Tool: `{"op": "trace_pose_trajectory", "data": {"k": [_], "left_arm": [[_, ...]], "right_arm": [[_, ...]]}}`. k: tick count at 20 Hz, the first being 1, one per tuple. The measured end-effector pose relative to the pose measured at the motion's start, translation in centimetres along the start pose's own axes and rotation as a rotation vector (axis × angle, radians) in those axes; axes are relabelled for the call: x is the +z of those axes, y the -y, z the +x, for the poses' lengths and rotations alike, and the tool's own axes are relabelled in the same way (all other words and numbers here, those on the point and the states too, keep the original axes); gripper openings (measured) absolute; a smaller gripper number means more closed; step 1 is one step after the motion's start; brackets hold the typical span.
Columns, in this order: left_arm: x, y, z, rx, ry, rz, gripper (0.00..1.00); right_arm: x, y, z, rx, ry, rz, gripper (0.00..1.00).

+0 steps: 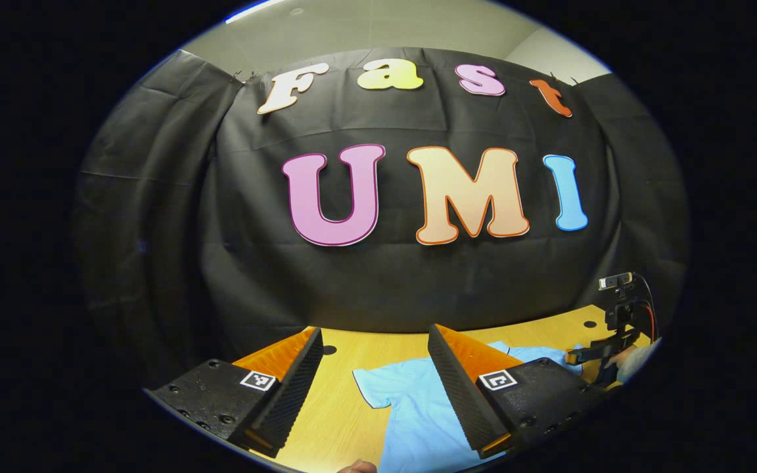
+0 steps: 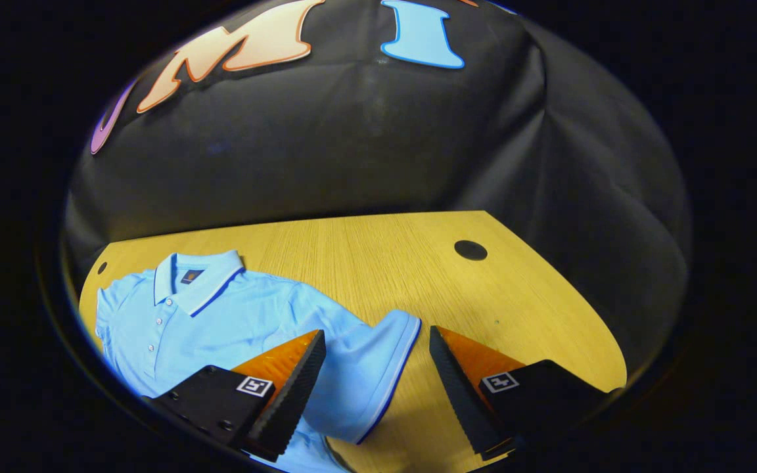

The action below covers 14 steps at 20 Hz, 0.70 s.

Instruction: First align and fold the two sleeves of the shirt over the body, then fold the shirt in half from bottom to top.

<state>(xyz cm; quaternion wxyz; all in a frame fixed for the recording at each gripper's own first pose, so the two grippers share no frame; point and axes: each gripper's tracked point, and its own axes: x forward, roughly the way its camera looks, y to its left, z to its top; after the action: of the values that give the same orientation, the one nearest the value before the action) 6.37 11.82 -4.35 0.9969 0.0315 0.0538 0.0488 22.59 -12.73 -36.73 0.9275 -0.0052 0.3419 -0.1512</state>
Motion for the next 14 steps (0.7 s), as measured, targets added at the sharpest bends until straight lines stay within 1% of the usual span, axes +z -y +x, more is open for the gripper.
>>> {"op": "trace_pose_trajectory", "data": {"k": [3, 4, 5, 6, 8, 9, 10, 13, 14], "left_arm": [[-0.1, 0.3, 0.4, -0.006, -0.002, -0.001, 0.96], [-0.1, 0.5, 0.5, -0.009, -0.004, -0.001, 0.96], [-0.2, 0.6, 0.7, -0.013, -0.005, -0.002, 0.96], [-0.2, 0.8, 0.7, -0.015, -0.007, -0.004, 0.96], [-0.4, 1.1, 0.9, -0.021, -0.013, -0.011, 0.96], [-0.5, 1.2, 0.9, -0.023, -0.015, -0.013, 0.96], [-0.6, 1.3, 1.0, -0.025, -0.016, -0.015, 0.96], [-0.7, 1.6, 1.1, -0.030, -0.020, -0.023, 0.96], [-0.7, 1.6, 1.0, -0.030, -0.023, -0.027, 0.96]], "right_arm": [[-2.1, 0.2, 0.6, -0.004, -0.072, -0.009, 0.99], [-1.9, 0.1, 0.5, 0.004, -0.073, 0.004, 1.00], [-1.9, 0.0, 0.6, 0.007, -0.073, 0.015, 0.99], [-2.1, -0.5, 0.7, 0.027, -0.084, 0.025, 0.97], [-2.0, -1.1, 0.9, 0.059, -0.080, 0.036, 0.88], [-2.0, -1.5, 0.9, 0.079, -0.081, 0.029, 0.78], [-2.0, -2.0, 0.7, 0.094, -0.074, 0.018, 0.71], [-1.9, -3.2, 0.7, 0.132, -0.077, 0.010, 0.31], [-1.8, -3.1, 0.6, 0.128, -0.069, 0.010, 0.20]]}}
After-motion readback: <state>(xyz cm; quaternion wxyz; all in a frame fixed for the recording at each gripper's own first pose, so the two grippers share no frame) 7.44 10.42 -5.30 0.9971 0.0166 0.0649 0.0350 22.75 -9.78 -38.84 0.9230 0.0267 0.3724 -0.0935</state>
